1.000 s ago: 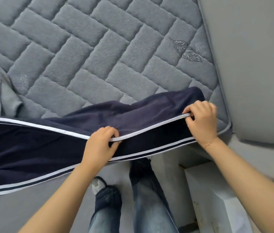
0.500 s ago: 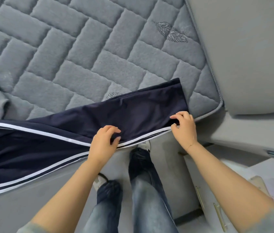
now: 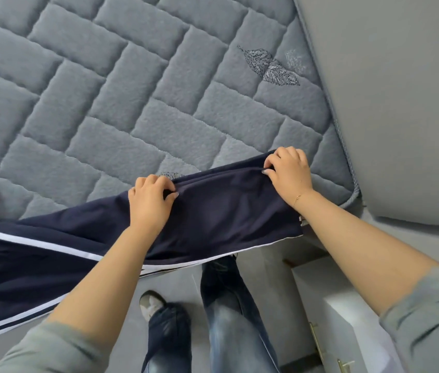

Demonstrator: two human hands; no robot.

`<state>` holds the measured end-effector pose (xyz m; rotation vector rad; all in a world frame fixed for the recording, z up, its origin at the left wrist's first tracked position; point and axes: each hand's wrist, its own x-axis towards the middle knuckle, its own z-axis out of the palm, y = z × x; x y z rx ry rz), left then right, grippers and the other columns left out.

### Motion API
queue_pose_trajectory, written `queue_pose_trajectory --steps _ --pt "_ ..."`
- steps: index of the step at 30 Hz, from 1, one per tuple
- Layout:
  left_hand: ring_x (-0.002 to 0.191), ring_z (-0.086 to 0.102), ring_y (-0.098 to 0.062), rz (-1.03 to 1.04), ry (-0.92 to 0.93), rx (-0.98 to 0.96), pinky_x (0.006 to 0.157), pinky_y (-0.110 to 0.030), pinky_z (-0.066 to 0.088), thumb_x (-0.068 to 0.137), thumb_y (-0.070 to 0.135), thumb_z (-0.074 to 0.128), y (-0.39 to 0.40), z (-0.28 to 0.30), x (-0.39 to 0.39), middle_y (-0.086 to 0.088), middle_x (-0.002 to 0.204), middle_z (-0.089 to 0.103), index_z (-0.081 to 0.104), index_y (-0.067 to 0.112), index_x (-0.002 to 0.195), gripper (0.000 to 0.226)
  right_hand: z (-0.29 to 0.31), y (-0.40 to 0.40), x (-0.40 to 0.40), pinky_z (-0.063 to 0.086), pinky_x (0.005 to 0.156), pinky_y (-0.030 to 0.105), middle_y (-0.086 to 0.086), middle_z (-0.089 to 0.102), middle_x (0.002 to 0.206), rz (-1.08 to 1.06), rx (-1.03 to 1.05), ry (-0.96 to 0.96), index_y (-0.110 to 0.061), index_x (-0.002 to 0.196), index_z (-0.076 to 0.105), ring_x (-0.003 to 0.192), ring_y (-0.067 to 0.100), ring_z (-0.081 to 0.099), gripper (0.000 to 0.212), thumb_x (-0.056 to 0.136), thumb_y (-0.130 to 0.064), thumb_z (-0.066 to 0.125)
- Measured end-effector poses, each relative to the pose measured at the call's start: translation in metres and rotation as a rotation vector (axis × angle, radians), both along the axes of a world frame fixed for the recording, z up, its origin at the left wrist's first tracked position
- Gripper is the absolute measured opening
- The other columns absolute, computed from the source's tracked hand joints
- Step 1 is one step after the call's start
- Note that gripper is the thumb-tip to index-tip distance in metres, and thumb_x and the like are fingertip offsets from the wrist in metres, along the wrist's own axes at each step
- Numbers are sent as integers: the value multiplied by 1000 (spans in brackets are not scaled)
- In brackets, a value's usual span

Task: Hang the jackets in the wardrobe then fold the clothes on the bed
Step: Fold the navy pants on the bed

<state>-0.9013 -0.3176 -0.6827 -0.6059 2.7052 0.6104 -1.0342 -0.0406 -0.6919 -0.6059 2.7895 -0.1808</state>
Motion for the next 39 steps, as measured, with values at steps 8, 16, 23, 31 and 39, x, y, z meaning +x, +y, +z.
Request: queue_pose_trajectory --steps 8,16,23,31,39 --pt "105 50 -34 235 14 -77 86 -44 37 99 20 53 -10 -7 -8 -9 107 65 71 17 107 20 -1 -5 -23 30 104 37 4 62 95 -26 9 95 -15 96 67 96 27 54 10 94 -19 58" --pt "107 58 -21 495 185 260 95 -37 45 93 15 61 -17 15 12 1 111 64 69 19 108 17 29 -74 36 42 94 34 6 62 109 -61 -391 -238 -10 106 67 105 25 54 28 80 0 62" --pt "93 64 -6 1016 245 595 94 -31 51 93 15 62 -75 34 86 8 99 70 69 23 103 15 45 -179 111 43 92 21 -4 61 115 -70 -494 -635 -17 114 66 108 12 55 28 88 -9 62" --pt "102 61 -13 1188 357 742 83 -28 49 95 5 59 -214 43 185 -5 116 67 65 18 110 21 55 -337 193 45 95 29 1 63 116 50 -434 -708 -15 115 66 105 15 58 27 89 -11 62" --pt "90 61 -5 1180 425 516 89 -20 47 92 8 63 -401 40 272 -3 113 66 63 18 110 21 43 -523 258 38 101 28 3 58 124 75 -470 -522 -11 123 62 119 20 50 33 92 -24 64"
